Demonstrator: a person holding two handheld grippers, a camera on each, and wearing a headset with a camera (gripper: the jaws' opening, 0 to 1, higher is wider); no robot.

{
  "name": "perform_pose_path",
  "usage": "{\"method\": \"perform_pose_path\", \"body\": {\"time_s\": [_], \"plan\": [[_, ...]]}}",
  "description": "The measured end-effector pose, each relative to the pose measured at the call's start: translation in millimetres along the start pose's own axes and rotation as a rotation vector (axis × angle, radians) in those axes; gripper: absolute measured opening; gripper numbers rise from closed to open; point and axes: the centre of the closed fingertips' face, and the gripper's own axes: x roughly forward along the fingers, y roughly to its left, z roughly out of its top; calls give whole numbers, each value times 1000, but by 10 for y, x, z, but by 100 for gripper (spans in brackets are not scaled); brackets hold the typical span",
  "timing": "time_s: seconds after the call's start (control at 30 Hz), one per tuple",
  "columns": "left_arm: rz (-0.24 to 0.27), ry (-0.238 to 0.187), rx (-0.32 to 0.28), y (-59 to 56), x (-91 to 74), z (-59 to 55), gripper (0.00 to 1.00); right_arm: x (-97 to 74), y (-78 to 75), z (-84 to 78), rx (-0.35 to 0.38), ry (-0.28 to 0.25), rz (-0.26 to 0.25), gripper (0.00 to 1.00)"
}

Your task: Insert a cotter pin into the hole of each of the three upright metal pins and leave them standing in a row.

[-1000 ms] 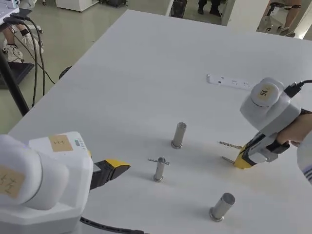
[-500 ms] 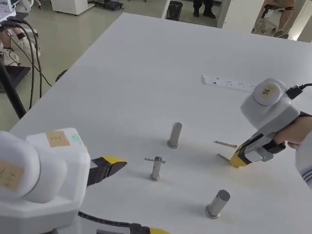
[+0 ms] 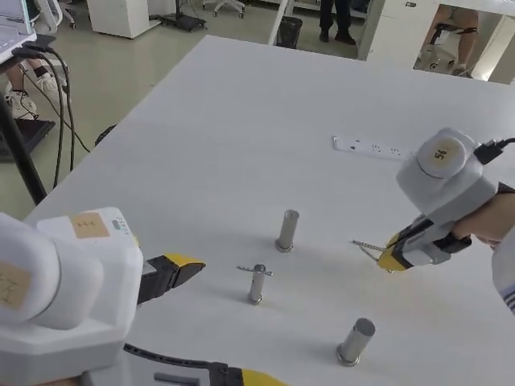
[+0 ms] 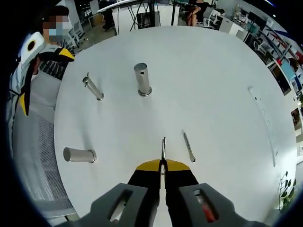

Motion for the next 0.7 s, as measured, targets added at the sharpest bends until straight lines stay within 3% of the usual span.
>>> {"method": "perform_pose_path", "body": {"time_s": [0.4,0.5,0.7], "plan": [[15,-33,-15,63,-66,121,87,-395,2,175,-47,-119,-109,0],[22,-34,-16,82,-63,141,86,-495,-1,250,-61,-174,-143,0],[23,-59,-54,64,-14,255,79,-657,37,310,-90,-220,-189,0]]}}
